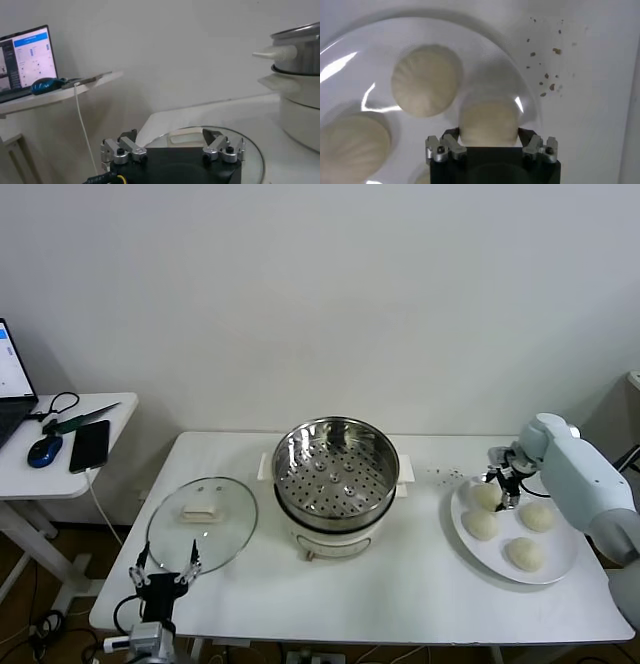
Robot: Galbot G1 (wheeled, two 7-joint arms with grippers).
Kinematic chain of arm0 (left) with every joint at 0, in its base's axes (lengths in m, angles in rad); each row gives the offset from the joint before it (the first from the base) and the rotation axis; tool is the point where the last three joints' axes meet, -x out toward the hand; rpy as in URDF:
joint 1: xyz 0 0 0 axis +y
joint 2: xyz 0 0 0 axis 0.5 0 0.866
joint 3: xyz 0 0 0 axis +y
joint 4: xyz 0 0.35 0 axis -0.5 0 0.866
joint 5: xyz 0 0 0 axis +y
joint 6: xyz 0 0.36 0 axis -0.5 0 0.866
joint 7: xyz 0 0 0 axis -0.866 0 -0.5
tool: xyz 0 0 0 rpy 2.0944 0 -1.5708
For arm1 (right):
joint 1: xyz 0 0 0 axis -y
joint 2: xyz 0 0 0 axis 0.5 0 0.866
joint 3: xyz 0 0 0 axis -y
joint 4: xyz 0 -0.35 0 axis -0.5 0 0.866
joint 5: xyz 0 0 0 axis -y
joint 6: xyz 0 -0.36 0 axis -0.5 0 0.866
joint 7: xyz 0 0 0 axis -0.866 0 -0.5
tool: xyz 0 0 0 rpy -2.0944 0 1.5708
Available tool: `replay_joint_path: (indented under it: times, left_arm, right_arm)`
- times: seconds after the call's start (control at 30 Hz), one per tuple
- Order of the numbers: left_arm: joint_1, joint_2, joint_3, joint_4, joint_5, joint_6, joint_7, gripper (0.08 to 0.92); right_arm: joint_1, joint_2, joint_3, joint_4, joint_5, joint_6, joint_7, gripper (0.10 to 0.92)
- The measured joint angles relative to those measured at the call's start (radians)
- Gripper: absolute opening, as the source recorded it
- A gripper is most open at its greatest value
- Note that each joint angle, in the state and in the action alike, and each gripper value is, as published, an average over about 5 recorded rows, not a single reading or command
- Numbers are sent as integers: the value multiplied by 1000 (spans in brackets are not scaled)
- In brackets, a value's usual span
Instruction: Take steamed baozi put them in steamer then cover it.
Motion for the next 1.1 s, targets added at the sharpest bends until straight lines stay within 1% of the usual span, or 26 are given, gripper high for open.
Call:
replay_joint_path:
  times: [0.17, 0.3, 0.63, 0.9, 1.1]
  left_arm:
    - [3, -1, -2, 0, -1, -2, -1, 823]
    - [8, -1, -3, -3, -4, -3, 0, 823]
    - [15, -1, 1, -15, -7, -1, 3, 823]
    - [22, -3, 6, -24, -7, 2, 6, 823]
    - [28, -3, 8, -29, -6, 5, 10, 823]
  right_arm:
    - [15, -11, -17, 15, 11, 2, -7, 743]
    - [48, -32, -60, 49, 50, 10, -18, 738]
    - [280, -62, -335, 213, 253, 54, -55, 738]
    - [487, -6, -546, 337, 382, 120, -68, 738]
    - [569, 79, -622, 421, 382, 191, -62, 738]
